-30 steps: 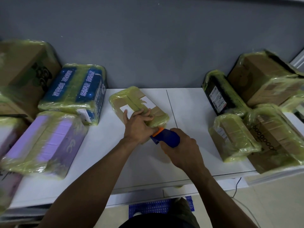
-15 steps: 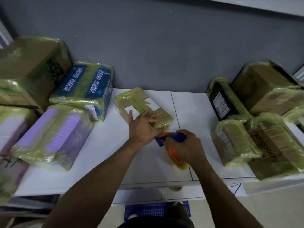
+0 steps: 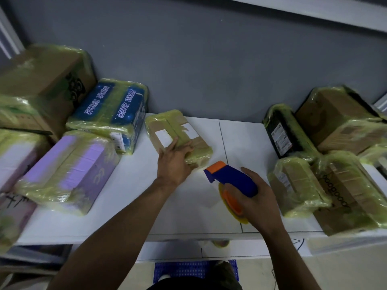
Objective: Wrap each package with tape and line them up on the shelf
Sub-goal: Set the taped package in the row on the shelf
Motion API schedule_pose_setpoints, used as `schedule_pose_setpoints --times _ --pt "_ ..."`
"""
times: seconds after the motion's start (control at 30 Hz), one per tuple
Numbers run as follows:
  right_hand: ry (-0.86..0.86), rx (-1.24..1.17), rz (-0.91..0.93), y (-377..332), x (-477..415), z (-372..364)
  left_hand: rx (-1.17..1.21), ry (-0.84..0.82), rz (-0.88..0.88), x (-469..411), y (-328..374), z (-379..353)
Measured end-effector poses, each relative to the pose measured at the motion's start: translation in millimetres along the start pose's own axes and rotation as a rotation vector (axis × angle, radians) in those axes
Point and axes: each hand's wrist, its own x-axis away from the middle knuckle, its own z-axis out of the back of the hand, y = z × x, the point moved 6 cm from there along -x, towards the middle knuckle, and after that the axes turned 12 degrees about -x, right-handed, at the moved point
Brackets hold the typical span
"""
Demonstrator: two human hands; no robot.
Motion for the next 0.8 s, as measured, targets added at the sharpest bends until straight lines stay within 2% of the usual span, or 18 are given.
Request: schedule_pose_setpoints --times 0.13,0.27,0.43,0.67,0.8 --pt "-0.036 -0.168 -0.040 5 1 16 0.000 -0.018 -0.087 8 5 1" --pt "-0.082 -0.380 -0.086 14 5 19 -0.161 -0.020 -0.144 20 11 3" --pt "-0.052 -0.450 -0.135 24 6 7 -0.133 0.022 -0.121 32 9 5" --pt "-0.163 -0.599 -0.216 44 11 -10 -0.090 0.041 -0.182 47 5 6" --pt "-0.223 -0.545 -0.256 55 18 -20 0.000 0.098 -0.196 50 4 10"
